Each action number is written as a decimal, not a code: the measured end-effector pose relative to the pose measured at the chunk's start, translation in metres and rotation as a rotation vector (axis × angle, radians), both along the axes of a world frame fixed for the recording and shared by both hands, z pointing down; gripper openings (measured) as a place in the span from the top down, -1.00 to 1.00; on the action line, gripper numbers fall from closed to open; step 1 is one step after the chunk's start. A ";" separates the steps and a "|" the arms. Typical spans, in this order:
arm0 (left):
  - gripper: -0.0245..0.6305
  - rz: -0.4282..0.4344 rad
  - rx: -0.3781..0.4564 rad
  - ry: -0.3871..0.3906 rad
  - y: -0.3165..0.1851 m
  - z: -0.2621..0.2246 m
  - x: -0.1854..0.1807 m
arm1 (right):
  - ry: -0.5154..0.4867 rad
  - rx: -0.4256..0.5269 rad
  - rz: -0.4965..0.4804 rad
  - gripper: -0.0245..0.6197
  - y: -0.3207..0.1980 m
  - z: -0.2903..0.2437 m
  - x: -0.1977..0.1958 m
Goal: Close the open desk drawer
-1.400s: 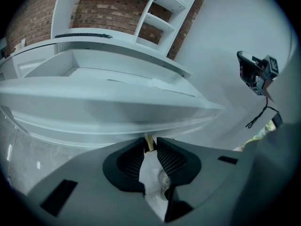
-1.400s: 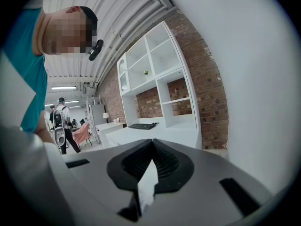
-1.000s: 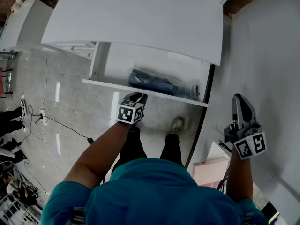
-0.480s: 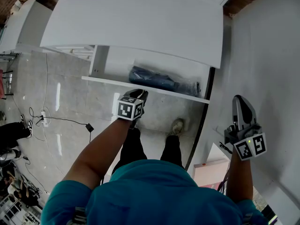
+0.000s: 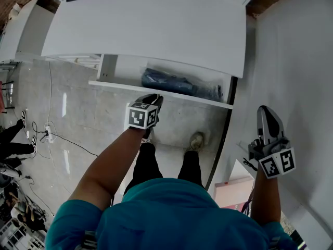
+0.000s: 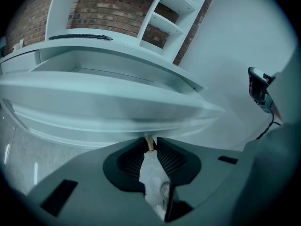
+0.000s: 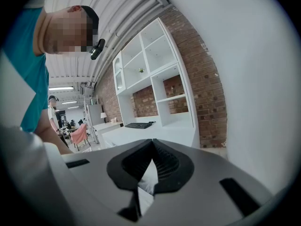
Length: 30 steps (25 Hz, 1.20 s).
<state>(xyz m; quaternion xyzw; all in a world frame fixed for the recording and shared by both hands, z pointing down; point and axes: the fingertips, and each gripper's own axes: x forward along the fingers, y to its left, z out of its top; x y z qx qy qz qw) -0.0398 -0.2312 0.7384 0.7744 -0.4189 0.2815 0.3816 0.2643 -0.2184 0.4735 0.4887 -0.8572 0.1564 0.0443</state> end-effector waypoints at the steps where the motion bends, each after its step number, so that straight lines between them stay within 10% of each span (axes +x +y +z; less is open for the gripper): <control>1: 0.64 -0.001 0.001 0.001 -0.002 0.000 0.001 | 0.000 0.000 0.001 0.86 -0.001 0.001 0.001; 30: 0.64 -0.014 0.032 0.012 -0.082 -0.002 0.012 | -0.005 -0.008 0.021 0.85 -0.046 0.012 0.015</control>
